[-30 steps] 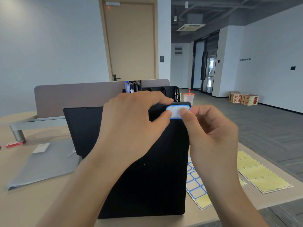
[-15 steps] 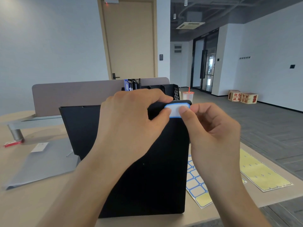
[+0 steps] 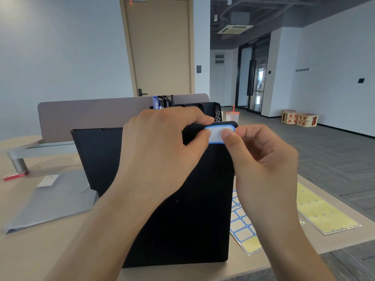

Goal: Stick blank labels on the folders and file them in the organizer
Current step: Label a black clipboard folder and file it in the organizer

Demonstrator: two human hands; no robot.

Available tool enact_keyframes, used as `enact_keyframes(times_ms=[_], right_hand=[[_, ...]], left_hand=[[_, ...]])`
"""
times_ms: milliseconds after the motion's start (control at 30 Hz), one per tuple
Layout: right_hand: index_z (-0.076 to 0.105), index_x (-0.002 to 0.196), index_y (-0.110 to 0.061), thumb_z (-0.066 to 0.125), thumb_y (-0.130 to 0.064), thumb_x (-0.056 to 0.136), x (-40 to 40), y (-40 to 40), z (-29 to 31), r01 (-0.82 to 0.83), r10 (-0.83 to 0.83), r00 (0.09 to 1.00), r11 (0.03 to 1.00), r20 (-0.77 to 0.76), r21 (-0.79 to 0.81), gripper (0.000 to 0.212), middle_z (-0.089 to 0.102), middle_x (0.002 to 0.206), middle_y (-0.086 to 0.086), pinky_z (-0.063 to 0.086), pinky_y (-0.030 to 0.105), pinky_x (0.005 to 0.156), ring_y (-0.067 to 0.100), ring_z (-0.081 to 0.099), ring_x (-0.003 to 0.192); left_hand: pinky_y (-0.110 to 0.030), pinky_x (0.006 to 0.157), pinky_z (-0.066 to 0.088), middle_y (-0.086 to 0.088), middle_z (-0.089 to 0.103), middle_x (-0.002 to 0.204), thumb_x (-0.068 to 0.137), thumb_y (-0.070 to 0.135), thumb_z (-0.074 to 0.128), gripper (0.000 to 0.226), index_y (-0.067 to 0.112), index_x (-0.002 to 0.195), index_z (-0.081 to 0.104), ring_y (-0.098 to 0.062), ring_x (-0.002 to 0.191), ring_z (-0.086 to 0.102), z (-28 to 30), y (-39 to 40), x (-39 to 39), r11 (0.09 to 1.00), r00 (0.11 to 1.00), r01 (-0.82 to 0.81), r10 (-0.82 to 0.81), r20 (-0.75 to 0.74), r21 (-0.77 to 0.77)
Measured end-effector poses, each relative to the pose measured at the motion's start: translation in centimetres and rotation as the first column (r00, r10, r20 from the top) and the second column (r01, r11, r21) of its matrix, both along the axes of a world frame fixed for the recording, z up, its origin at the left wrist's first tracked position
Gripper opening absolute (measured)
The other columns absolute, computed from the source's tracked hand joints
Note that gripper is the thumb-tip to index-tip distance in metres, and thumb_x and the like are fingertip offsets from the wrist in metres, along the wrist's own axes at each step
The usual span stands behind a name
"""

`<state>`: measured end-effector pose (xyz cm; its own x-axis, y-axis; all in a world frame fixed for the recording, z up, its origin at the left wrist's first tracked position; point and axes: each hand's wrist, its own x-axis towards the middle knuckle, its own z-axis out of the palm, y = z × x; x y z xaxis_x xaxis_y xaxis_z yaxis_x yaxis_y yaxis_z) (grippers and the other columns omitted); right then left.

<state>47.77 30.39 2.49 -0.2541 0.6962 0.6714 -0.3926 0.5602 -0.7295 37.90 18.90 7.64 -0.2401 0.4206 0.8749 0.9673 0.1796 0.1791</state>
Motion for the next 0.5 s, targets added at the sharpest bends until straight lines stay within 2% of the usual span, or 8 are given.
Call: enact_keyframes(times_ms=[167,500], right_hand=[[0.074,0.086,-0.023,0.074,-0.025,0.098,-0.02,-0.02,0.02,0.0,0.0,1.0,1.0,-0.01,0.005,0.012,0.07,0.073,0.001,0.046,0.02,0.06,0.007,0.056,0.063],[0.074,0.086,-0.022,0.075,-0.025,0.097,-0.21,-0.07,-0.07,0.001,-0.001,1.0,1.0,-0.025,-0.018,0.011,0.072,0.074,-0.004,0.048,0.023,0.065,0.008,0.061,0.066]], left_hand=[[-0.024,0.057,0.038,0.023,0.073,0.085,0.087,0.04,0.065,0.022,0.042,0.106,0.076,0.002,0.054,0.048,-0.06,0.06,-0.03,1.0,1.0,-0.004,0.004,-0.006,0.009],[-0.025,0.055,0.038,0.02,0.073,0.081,0.088,0.037,0.065,0.018,0.041,0.101,0.077,-0.002,0.052,0.05,-0.18,0.2,-0.1,0.999,1.0,0.006,-0.005,-0.004,0.036]])
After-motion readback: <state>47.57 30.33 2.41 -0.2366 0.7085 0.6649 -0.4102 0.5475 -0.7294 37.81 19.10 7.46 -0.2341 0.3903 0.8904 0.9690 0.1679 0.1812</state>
